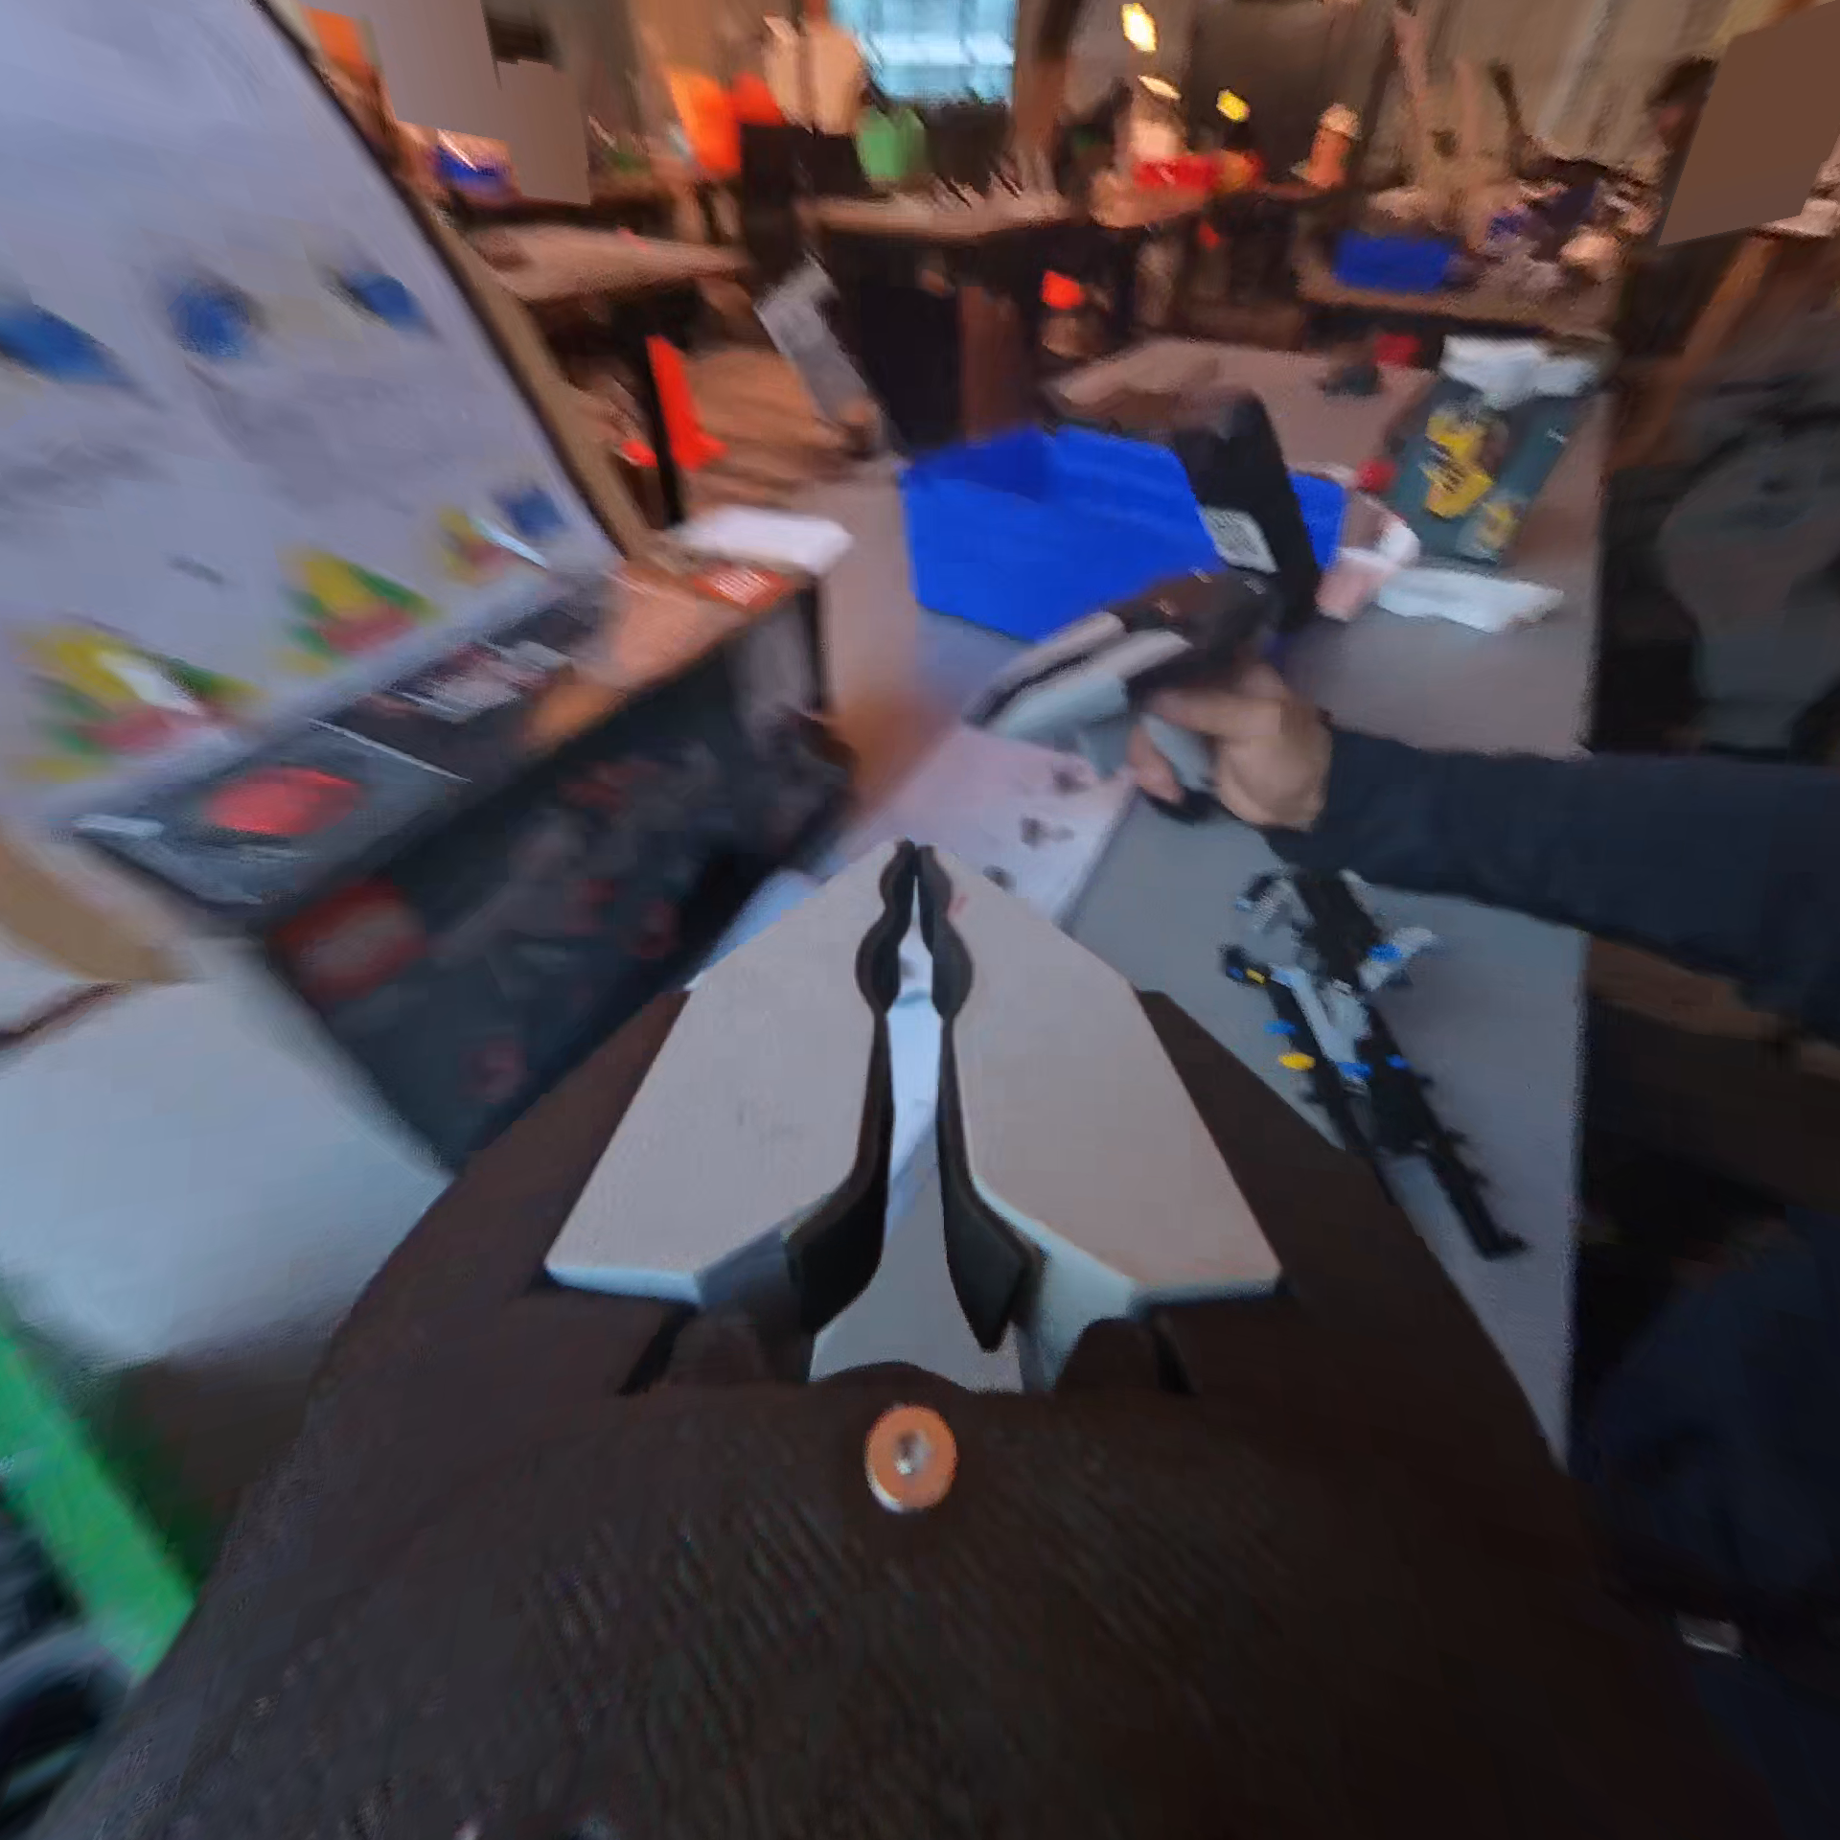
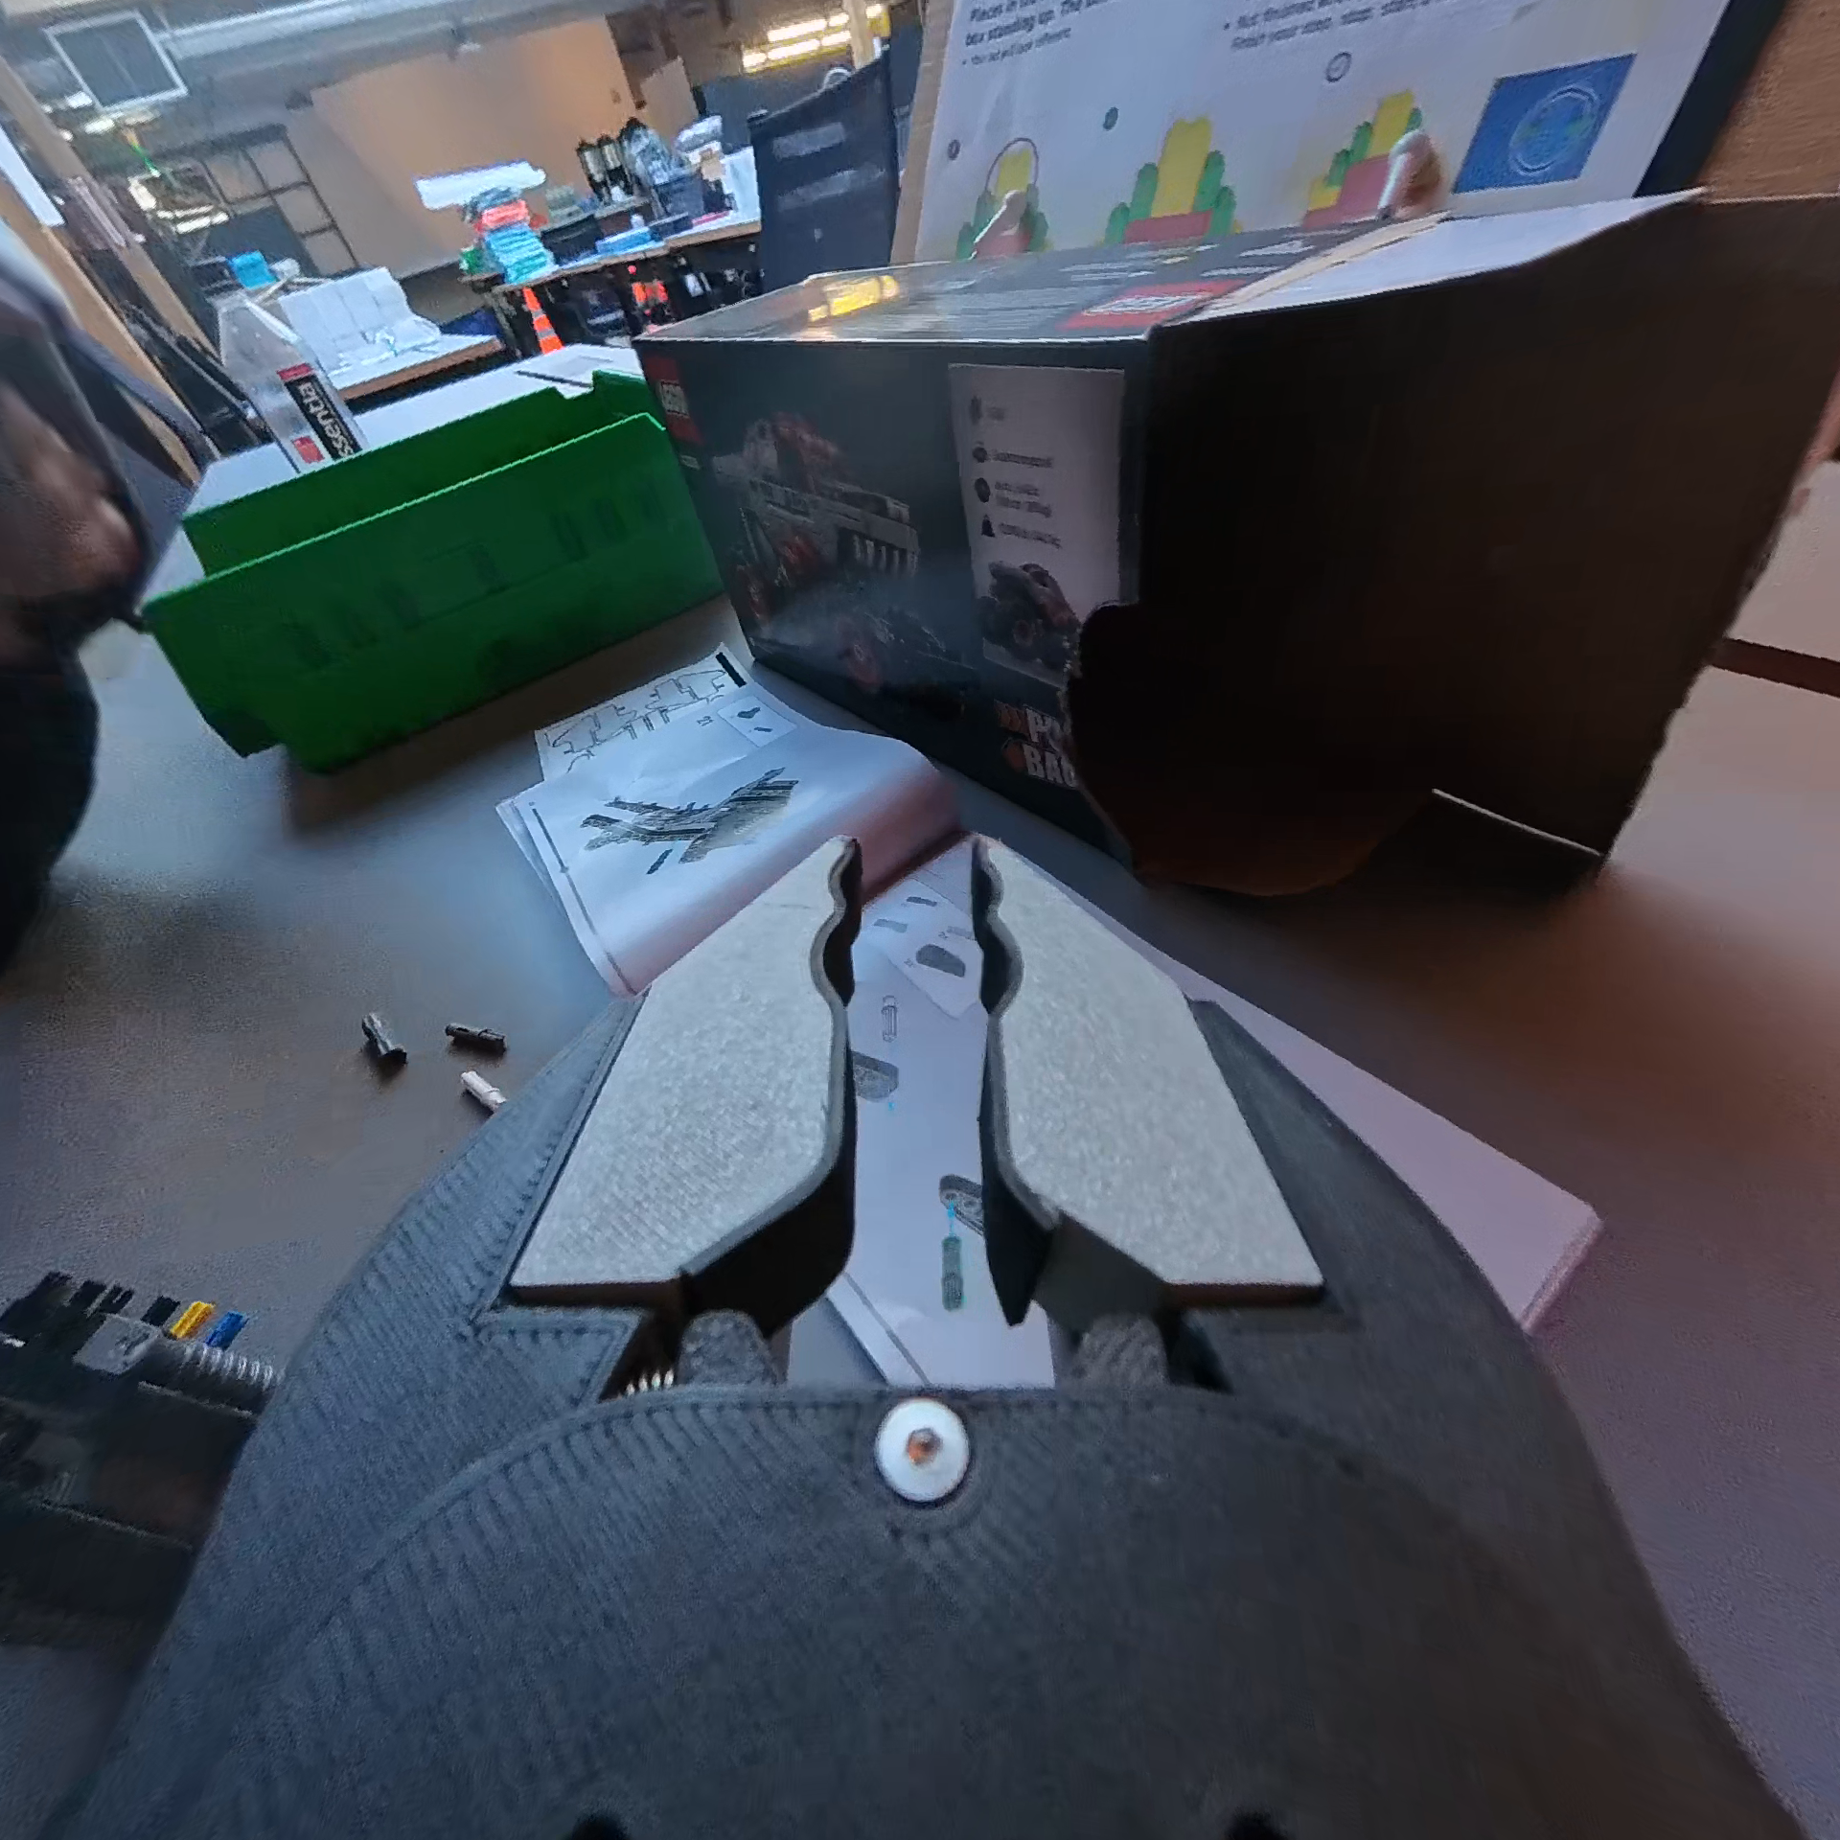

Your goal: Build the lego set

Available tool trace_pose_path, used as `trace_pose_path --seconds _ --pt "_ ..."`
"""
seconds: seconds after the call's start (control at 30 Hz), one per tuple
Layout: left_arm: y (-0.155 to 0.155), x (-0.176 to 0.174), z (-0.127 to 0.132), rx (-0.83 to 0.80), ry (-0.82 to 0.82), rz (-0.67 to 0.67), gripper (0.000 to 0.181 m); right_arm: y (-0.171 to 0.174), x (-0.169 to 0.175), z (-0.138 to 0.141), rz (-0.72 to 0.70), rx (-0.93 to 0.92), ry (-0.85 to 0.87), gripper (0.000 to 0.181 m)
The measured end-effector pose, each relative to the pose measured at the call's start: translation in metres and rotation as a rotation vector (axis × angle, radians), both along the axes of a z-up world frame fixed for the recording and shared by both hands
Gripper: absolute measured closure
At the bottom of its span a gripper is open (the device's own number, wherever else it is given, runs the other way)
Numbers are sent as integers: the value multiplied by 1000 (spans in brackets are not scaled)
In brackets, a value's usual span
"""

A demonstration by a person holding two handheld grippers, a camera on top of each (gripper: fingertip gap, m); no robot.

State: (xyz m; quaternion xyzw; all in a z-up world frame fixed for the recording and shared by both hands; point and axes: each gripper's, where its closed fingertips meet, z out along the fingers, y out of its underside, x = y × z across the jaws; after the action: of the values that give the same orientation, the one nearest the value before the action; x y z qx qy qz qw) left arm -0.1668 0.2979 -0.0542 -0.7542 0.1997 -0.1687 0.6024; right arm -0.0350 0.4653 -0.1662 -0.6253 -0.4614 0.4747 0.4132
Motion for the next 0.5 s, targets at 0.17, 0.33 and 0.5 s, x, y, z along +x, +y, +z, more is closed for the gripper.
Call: trace_pose_path --seconds 0.17,0.33,0.5 --pt "-25 -143 20 -187 256 231 180 8 4 1 -26 -38 21 161" --pt "-49 -251 -50 -605 313 384 169 11 4 -2 -34 -52 12 160" --pt "-94 -301 -129 -997 495 486 175 11 4 -2 -37 -51 14 160"
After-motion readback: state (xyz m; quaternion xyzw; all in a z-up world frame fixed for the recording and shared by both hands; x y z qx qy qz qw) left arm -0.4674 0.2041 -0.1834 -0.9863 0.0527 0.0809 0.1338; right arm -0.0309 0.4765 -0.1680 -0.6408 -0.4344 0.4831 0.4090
